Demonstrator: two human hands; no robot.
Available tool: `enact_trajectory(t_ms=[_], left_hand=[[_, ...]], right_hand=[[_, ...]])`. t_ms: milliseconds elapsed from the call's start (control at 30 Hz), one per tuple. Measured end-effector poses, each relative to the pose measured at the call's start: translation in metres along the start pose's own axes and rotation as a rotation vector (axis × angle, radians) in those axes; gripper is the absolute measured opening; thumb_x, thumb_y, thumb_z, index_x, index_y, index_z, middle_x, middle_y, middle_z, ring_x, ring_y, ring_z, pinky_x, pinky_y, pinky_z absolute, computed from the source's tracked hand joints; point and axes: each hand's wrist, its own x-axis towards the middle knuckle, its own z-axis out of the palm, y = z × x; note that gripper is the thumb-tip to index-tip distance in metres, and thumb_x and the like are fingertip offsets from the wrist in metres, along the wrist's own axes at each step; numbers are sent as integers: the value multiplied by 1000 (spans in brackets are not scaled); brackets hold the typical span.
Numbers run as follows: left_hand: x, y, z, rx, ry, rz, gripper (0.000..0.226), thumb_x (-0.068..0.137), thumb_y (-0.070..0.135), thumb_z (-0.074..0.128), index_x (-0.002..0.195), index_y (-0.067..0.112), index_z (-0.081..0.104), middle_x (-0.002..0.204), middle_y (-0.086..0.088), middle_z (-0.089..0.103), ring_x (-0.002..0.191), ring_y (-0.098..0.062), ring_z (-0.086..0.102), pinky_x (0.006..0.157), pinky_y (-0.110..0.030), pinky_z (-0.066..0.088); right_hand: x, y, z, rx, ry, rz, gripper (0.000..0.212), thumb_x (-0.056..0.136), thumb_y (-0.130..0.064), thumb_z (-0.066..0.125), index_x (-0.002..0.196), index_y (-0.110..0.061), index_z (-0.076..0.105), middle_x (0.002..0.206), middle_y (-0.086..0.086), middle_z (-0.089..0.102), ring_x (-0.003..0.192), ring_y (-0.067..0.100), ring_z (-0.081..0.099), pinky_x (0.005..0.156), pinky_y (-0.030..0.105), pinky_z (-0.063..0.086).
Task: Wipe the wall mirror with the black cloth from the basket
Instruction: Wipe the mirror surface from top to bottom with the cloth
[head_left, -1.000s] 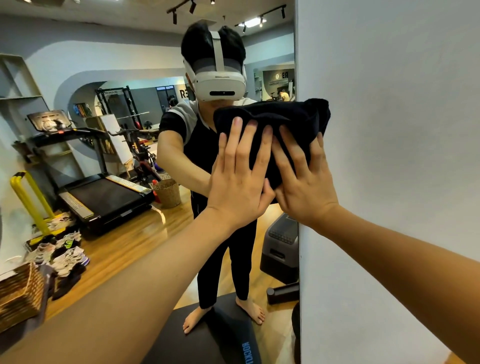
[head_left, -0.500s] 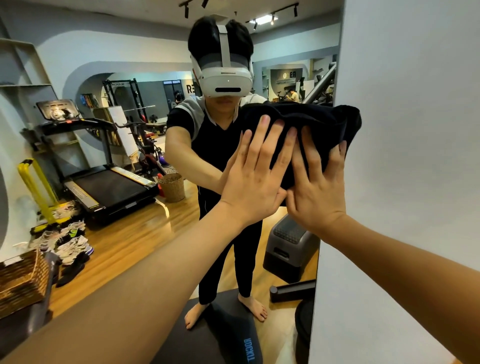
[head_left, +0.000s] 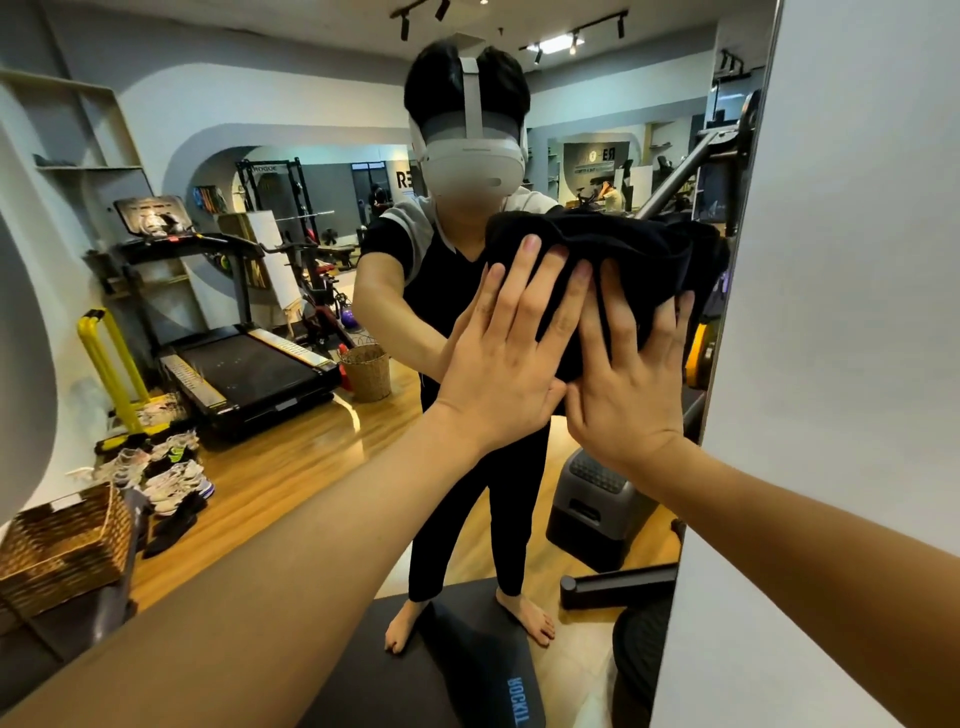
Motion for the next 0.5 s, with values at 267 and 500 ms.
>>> enact_trajectory(t_ms=[267, 500], left_hand=[[-43, -56, -19, 10, 15, -42, 78, 89, 32, 46, 158, 1, 24, 159, -23, 18, 153, -45, 17, 123, -59, 21], [-105, -129, -42, 64, 35, -99, 77, 90, 30, 51, 156, -3, 29, 157, -24, 21, 152, -46, 18, 123, -59, 21]], right_hand=[[18, -72, 3, 34, 1, -40, 77, 95, -41, 49, 162, -11, 24, 167, 10, 14, 148, 53, 14, 121, 70, 8], [39, -160, 13, 52, -28, -133, 79, 93, -41, 50, 162, -11, 24, 168, 9, 12, 149, 54, 11, 120, 71, 8]])
